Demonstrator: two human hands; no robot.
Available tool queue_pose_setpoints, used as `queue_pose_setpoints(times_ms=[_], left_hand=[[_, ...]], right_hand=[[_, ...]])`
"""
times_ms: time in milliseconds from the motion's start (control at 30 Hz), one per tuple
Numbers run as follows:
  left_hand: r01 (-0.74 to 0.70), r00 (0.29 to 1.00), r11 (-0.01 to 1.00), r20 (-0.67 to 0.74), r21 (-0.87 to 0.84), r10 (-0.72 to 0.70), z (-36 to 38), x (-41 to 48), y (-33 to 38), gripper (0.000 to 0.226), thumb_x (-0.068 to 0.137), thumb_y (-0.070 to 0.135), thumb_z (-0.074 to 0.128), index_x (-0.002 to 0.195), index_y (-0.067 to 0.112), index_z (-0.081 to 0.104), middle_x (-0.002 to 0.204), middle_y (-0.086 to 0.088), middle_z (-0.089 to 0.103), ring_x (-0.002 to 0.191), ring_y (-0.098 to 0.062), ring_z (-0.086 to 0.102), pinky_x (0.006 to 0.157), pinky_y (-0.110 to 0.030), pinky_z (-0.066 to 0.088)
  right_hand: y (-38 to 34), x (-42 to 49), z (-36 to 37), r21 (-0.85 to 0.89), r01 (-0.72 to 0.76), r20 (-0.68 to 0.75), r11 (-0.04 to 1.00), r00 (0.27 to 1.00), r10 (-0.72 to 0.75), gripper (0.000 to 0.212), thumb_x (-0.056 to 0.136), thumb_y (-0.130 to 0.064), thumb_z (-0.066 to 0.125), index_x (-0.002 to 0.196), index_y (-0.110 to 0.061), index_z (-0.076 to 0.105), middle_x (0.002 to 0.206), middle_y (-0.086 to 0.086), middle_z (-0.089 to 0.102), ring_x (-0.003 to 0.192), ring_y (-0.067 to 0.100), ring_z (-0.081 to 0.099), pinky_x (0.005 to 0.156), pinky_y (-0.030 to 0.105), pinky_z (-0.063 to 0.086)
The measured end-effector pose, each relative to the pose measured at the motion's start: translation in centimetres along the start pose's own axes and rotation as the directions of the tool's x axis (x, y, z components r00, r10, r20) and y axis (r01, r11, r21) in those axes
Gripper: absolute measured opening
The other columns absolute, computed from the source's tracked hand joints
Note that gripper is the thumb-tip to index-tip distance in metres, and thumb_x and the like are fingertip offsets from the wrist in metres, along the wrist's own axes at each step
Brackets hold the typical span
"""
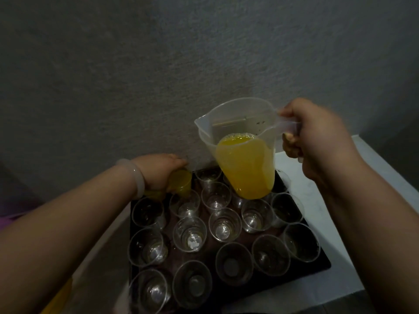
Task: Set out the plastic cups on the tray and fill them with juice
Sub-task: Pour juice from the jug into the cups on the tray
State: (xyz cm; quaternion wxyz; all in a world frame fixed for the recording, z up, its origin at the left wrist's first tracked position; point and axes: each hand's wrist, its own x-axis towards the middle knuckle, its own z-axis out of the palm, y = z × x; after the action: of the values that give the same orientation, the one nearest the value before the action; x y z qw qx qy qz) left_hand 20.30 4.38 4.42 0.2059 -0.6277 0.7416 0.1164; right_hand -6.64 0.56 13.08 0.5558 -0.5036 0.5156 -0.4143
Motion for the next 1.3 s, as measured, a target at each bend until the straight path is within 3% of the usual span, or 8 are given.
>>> queue_pose_setpoints(times_ms=[167, 333, 500, 633, 867, 1000, 1300], left_hand=[[-0.003, 0.996, 1.000, -0.095, -0.016, 0.002, -1.5, -0.4, 0.5, 0.070, 0.088, 0.029, 0.060, 0.149, 0.020, 0.027, 0.144, -0.004, 0.040, 0.128, -0.020, 0.043, 0.102, -0.028, 0.038], [-0.076, 0.959, 0.995, -0.276, -0.060, 0.057, -2.3, 0.5, 2.0, 0.065, 0.088, 0.030, 0.059, 0.146, 0.020, 0.033, 0.141, -0.004, 0.044, 0.123, -0.020, 0.048, 0.097, -0.028, 0.041], [-0.116, 0.973, 0.993, -0.207, -0.039, 0.105, -1.5, 1.9, 3.4, 0.080, 0.081, 0.031, 0.068, 0.149, 0.019, 0.027, 0.149, -0.002, 0.031, 0.130, -0.022, 0.041, 0.101, -0.029, 0.039], [-0.128, 0.978, 0.991, -0.172, -0.036, 0.121, -1.2, 2.5, 3.7, 0.086, 0.079, 0.032, 0.071, 0.150, 0.020, 0.023, 0.153, 0.000, 0.026, 0.132, -0.022, 0.037, 0.103, -0.031, 0.039], [-0.133, 0.985, 0.989, -0.123, -0.069, 0.124, -0.9, 3.5, 4.0, 0.083, 0.080, 0.033, 0.072, 0.149, 0.021, 0.026, 0.151, -0.001, 0.031, 0.132, -0.021, 0.038, 0.106, -0.033, 0.037], [-0.109, 0.985, 0.989, -0.146, -0.101, 0.094, -0.9, 3.3, 4.1, 0.076, 0.083, 0.032, 0.070, 0.146, 0.020, 0.030, 0.144, -0.003, 0.038, 0.127, -0.021, 0.043, 0.103, -0.034, 0.040], [-0.066, 0.951, 0.979, -0.309, -0.193, 0.003, -3.3, -0.3, 3.2, 0.082, 0.076, 0.035, 0.076, 0.145, 0.017, 0.036, 0.137, -0.004, 0.041, 0.122, -0.021, 0.047, 0.101, -0.028, 0.040]], right_hand=[[-0.1, -0.1, -0.1, 0.001, 0.007, -0.005, 1.000, 1.000, -0.007, 0.040, 0.085, -0.024, 0.053, 0.046, -0.021, 0.047, 0.038, -0.006, 0.037, 0.033, 0.008, 0.030, 0.035, 0.014, 0.024], [0.0, -0.1, -0.3, 0.014, -0.004, -0.014, 1.000, 1.000, 0.004, 0.048, 0.084, -0.023, 0.053, 0.036, -0.019, 0.047, 0.038, -0.005, 0.036, 0.032, 0.009, 0.030, 0.036, 0.013, 0.023], [0.0, 0.1, -1.0, 0.008, -0.001, -0.018, 1.000, 1.000, 0.001, 0.032, 0.086, -0.022, 0.051, 0.055, -0.016, 0.045, 0.037, -0.006, 0.035, 0.032, 0.008, 0.030, 0.035, 0.012, 0.023], [0.2, 0.3, -1.4, -0.021, 0.013, -0.030, 1.000, 0.999, -0.013, 0.032, 0.086, -0.023, 0.051, 0.055, -0.017, 0.045, 0.039, -0.005, 0.036, 0.034, 0.009, 0.030, 0.036, 0.013, 0.024], [0.6, 0.4, -1.6, 0.041, -0.010, -0.036, 0.999, 0.999, 0.011, 0.032, 0.084, -0.021, 0.052, 0.054, -0.017, 0.043, 0.040, -0.003, 0.035, 0.033, 0.009, 0.030, 0.035, 0.014, 0.024], [0.7, 0.4, -1.5, 0.036, -0.022, -0.027, 0.999, 0.999, 0.023, 0.033, 0.085, -0.022, 0.053, 0.053, -0.017, 0.042, 0.043, -0.003, 0.034, 0.032, 0.007, 0.031, 0.035, 0.013, 0.025], [-0.3, 0.2, -2.0, 0.010, -0.021, -0.038, 1.000, 0.999, 0.022, 0.031, 0.084, -0.024, 0.053, 0.055, -0.018, 0.045, 0.042, -0.003, 0.035, 0.035, 0.010, 0.028, 0.036, 0.017, 0.023]])
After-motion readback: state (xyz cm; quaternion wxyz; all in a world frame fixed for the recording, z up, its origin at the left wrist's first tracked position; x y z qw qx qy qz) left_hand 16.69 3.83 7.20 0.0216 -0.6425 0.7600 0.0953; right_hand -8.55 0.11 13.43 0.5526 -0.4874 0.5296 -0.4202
